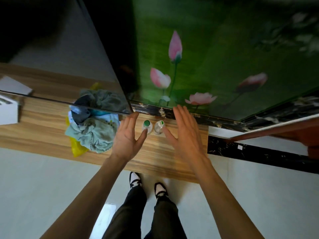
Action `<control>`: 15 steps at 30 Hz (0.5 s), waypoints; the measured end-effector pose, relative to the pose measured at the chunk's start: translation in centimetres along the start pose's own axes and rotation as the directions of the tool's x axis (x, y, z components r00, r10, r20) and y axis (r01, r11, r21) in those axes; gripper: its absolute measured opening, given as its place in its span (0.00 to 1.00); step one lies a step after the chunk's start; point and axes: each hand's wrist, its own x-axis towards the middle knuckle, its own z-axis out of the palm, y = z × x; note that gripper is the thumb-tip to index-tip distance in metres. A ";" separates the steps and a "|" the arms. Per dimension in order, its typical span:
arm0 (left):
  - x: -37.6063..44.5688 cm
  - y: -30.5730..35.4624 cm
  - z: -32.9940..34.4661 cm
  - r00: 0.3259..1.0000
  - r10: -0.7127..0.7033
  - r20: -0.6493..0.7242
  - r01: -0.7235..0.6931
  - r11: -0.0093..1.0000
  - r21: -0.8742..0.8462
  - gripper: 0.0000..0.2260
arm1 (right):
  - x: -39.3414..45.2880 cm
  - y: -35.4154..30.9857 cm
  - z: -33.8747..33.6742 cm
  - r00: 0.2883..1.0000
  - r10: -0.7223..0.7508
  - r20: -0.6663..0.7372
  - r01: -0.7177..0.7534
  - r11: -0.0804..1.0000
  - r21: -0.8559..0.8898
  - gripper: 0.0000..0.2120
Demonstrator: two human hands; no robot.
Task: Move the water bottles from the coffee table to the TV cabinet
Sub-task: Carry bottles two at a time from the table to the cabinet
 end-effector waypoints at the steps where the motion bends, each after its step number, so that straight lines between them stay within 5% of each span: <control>1: -0.9 0.9 -1.4 1.000 -0.001 -0.015 0.001 1.000 -0.005 0.29 | -0.6 -0.6 -1.4 1.000 -0.026 -0.002 0.026 1.000 -0.008 0.37; 8: -7.6 5.1 -10.8 0.958 -0.031 -0.286 0.038 0.999 0.020 0.31 | -3.4 -5.3 -9.9 0.950 -0.311 -0.034 0.310 0.950 -0.034 0.40; 15: -16.1 5.6 -19.3 0.811 -0.128 -0.571 0.208 0.975 0.077 0.32 | -3.6 -13.0 -13.9 0.812 -0.568 -0.132 0.576 0.817 0.027 0.40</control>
